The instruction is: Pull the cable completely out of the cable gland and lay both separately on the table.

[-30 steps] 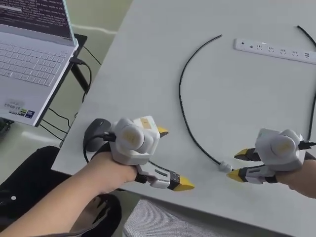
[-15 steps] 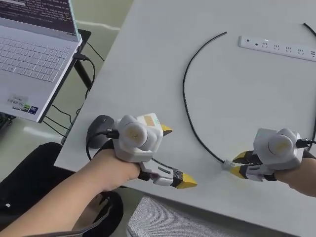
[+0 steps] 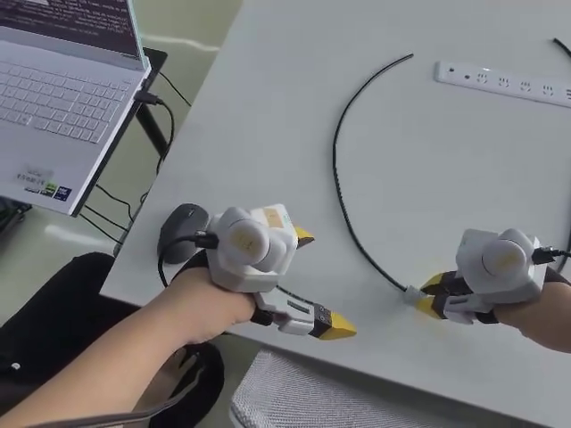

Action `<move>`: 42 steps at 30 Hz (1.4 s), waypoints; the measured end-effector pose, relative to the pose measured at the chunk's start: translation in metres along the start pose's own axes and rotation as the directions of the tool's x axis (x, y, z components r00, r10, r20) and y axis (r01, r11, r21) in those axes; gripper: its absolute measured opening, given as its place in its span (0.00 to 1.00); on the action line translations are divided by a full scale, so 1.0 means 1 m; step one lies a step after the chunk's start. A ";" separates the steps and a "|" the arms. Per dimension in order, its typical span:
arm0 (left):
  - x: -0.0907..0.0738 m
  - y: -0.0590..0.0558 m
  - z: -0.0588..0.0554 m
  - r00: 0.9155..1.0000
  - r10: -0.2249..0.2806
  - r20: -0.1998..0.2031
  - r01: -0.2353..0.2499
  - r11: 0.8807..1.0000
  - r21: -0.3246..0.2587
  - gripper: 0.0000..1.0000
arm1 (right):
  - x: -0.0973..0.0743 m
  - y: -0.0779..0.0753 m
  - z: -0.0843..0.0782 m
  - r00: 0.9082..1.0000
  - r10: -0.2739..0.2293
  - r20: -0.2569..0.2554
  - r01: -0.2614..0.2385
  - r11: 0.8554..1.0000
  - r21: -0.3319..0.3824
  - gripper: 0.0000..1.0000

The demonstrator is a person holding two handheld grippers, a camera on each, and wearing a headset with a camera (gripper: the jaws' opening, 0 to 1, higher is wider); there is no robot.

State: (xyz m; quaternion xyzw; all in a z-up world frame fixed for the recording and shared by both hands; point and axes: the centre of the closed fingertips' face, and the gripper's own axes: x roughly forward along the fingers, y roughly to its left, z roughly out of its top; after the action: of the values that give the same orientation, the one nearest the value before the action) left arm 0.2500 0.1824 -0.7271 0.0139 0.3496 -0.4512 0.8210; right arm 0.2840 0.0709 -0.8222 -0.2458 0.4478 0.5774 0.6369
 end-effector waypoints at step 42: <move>0.050 -0.054 0.042 0.999 -0.040 0.013 0.039 0.996 0.084 0.85 | -0.074 0.027 0.002 0.998 0.053 0.021 -0.051 0.996 -0.077 0.08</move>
State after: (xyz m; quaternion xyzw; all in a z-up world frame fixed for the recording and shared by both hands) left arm 0.2508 0.0997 -0.7087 0.0380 0.3248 -0.4817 0.8131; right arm 0.2635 0.0399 -0.7522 -0.2516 0.4244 0.6132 0.6169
